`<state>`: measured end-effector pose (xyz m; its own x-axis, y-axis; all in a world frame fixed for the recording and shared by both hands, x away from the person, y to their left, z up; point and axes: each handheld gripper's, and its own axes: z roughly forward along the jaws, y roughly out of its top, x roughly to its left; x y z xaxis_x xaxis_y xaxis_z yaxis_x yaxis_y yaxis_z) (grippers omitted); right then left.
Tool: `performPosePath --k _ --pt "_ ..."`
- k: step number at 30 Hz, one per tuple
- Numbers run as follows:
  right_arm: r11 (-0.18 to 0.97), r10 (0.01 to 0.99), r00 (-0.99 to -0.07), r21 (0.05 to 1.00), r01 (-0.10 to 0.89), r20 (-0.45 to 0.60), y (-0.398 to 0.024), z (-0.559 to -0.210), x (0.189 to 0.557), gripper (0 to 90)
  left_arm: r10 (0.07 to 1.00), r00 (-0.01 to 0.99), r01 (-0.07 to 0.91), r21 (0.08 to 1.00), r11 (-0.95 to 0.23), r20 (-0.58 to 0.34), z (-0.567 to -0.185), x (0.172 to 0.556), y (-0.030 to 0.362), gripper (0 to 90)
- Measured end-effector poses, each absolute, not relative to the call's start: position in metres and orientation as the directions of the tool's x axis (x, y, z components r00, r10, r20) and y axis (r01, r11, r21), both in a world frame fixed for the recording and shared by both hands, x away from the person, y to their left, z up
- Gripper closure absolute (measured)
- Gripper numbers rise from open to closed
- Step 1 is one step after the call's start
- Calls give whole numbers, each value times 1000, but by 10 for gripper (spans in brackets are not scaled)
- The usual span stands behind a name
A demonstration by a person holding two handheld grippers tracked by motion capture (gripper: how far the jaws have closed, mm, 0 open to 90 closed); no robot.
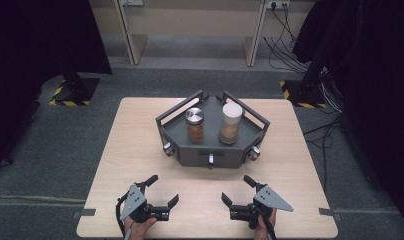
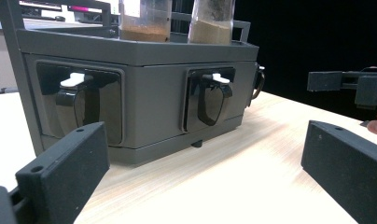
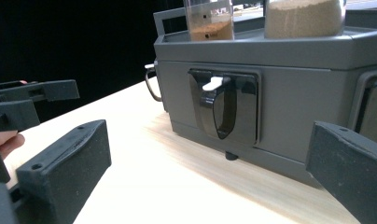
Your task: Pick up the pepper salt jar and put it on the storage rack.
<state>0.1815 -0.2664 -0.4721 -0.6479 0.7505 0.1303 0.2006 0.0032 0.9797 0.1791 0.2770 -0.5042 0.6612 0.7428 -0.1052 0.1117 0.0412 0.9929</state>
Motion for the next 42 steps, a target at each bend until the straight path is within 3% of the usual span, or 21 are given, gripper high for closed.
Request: performPosePath --k 42 --pt "41 753 -647 972 229 121 -267 -478 180 4 746 658 111 993 44 -107 -504 178 278 2"
